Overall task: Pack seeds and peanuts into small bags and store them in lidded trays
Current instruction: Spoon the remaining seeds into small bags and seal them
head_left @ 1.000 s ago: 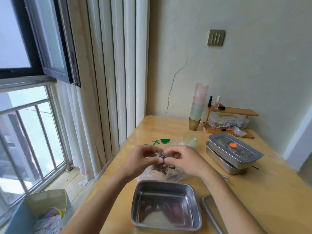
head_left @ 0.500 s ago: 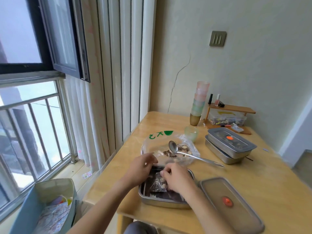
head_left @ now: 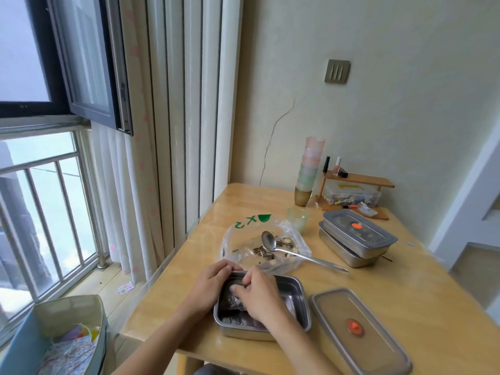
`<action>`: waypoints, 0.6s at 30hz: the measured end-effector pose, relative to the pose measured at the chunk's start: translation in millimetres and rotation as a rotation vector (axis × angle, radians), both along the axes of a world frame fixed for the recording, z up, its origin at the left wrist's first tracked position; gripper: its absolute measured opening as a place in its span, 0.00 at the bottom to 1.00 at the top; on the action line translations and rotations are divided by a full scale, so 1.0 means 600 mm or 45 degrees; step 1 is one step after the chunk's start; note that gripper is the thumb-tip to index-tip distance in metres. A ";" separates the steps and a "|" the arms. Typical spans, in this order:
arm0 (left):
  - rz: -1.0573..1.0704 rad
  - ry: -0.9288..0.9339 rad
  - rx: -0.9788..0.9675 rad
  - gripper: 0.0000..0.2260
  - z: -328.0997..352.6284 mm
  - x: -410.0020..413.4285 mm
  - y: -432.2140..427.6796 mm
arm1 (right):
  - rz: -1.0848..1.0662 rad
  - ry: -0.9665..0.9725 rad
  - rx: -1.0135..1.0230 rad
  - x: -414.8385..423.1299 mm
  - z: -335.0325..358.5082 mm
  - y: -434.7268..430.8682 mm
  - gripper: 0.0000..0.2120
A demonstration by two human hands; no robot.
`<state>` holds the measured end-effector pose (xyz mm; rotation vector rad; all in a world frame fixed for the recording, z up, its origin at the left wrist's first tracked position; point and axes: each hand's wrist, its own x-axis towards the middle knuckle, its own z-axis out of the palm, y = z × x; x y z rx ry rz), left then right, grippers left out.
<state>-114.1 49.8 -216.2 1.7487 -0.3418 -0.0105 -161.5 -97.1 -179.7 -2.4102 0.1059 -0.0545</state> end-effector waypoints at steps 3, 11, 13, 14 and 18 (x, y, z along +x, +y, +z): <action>-0.014 -0.001 0.010 0.14 -0.005 0.004 0.004 | 0.026 0.013 0.048 -0.002 0.002 -0.005 0.15; 0.210 -0.352 0.100 0.12 0.011 0.021 0.016 | 0.181 0.173 0.068 -0.002 0.075 -0.071 0.12; 0.371 -0.441 0.201 0.12 0.015 0.049 0.023 | 0.140 0.133 0.071 0.018 0.099 -0.099 0.10; 0.438 -0.459 0.302 0.12 0.015 0.067 0.027 | 0.104 0.104 0.062 0.032 0.108 -0.115 0.09; 0.558 -0.387 0.676 0.22 0.013 0.122 0.039 | -0.064 -0.002 -0.039 0.103 0.129 -0.180 0.08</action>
